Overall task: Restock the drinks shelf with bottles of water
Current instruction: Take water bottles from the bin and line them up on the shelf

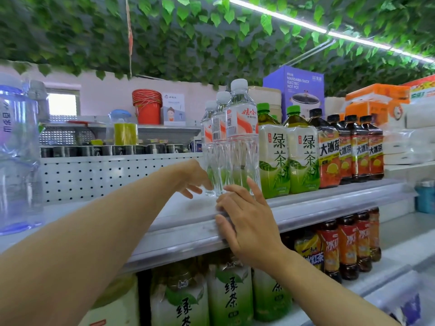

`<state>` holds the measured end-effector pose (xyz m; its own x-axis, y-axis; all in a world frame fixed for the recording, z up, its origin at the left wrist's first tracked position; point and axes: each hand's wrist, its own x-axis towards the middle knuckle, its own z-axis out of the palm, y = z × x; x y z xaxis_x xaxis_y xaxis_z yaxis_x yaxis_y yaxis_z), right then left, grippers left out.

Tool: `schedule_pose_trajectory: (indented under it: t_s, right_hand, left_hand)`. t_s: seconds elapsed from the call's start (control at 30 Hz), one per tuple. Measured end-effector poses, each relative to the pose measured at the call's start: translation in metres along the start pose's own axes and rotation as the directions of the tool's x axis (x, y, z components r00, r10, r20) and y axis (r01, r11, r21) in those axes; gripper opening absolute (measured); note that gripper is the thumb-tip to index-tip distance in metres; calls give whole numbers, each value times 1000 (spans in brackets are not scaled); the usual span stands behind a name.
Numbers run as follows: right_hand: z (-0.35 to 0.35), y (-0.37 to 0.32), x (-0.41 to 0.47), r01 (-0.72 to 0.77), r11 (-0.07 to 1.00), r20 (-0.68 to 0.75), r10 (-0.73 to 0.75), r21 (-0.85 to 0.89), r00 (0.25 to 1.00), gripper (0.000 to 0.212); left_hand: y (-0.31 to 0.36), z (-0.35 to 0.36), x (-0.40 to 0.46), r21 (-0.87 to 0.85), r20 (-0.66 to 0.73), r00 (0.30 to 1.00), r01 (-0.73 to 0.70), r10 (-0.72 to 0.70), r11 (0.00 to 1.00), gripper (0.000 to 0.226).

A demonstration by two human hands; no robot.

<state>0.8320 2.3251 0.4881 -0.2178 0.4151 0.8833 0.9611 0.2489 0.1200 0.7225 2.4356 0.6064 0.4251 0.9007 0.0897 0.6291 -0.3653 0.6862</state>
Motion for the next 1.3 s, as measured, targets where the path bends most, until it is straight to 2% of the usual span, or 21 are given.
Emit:
schedule_pose_trajectory:
  t_s: [0.27, 0.47, 0.6, 0.83, 1.13, 1.23, 1.3]
  right_hand:
    - [2, 2, 0, -4, 1000, -3, 4, -7, 1000, 26]
    - [3, 2, -1, 12, 1000, -18, -13, -9, 1000, 25]
    - [2, 2, 0, 18, 1000, -29, -19, -9, 999, 26]
    - [2, 1, 0, 10, 1000, -8, -11, -28, 1000, 26]
    - [1, 0, 0, 9, 1000, -20, -9, -14, 1000, 26]
    - [1, 0, 0, 10, 1000, -21, -10, -19, 1000, 27]
    - [2, 1, 0, 12, 1000, -23, -12, -16, 1000, 28]
  left_hand:
    - [6, 0, 0, 13, 26, 1000, 14, -14, 1000, 60]
    - [9, 3, -9, 29, 56, 998, -1, 0, 1000, 34]
    - [10, 9, -20, -18, 96, 995, -17, 19, 1000, 22]
    - [10, 19, -14, -61, 14, 998, -54, 55, 997, 40]
    - [11, 21, -17, -37, 5, 997, -77, 77, 996, 33]
    - [12, 15, -20, -12, 40, 997, -58, 59, 998, 22]
    - [11, 7, -18, 3, 25, 999, -32, 32, 999, 26]
